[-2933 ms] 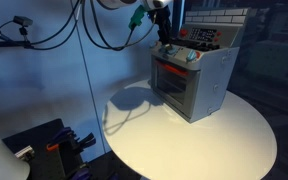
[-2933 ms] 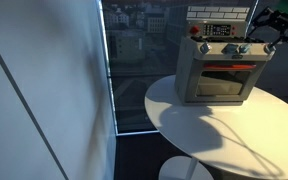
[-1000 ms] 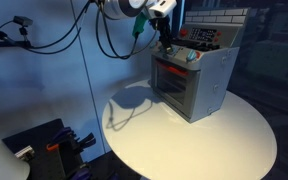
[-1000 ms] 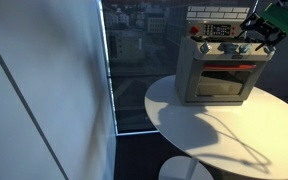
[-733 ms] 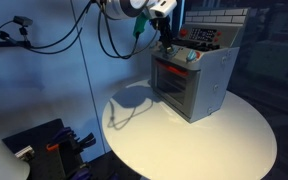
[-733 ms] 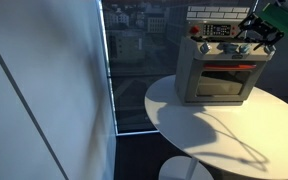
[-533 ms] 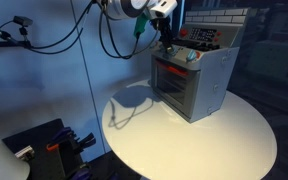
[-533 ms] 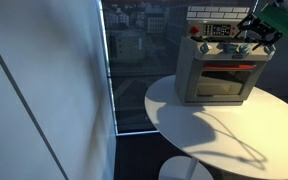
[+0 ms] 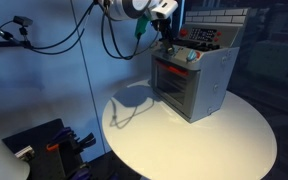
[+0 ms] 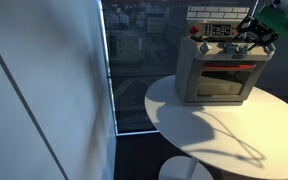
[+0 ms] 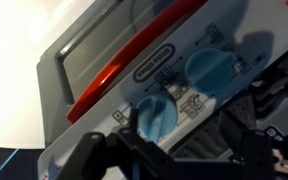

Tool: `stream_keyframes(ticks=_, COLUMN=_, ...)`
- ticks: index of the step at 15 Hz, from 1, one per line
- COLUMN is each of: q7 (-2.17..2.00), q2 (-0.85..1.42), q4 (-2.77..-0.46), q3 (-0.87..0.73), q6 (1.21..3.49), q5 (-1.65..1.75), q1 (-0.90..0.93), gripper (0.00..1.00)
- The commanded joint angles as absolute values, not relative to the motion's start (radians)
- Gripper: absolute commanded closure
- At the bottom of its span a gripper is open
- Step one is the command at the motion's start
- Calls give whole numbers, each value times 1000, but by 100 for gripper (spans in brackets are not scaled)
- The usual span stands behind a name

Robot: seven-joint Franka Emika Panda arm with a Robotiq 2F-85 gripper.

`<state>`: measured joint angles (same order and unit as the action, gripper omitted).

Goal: Turn the second blue knob from the right to the left

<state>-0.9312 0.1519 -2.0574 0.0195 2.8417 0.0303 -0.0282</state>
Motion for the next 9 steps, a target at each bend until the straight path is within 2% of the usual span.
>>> stream_keyframes(ticks=1, q7=-931, q2=167, q4=-2030, q3=19, q6=2849, q5=33, q1=-27, gripper=25)
stream_keyframes(ticks=4, q7=-935, q2=162, q4=-2037, q3=16, q6=2852, q5=36, q1=-27, gripper=25)
stream_keyframes(ticks=9, q7=-938, q2=156, q4=-2046, q3=12, q6=2856, q5=35, q1=-27, gripper=32)
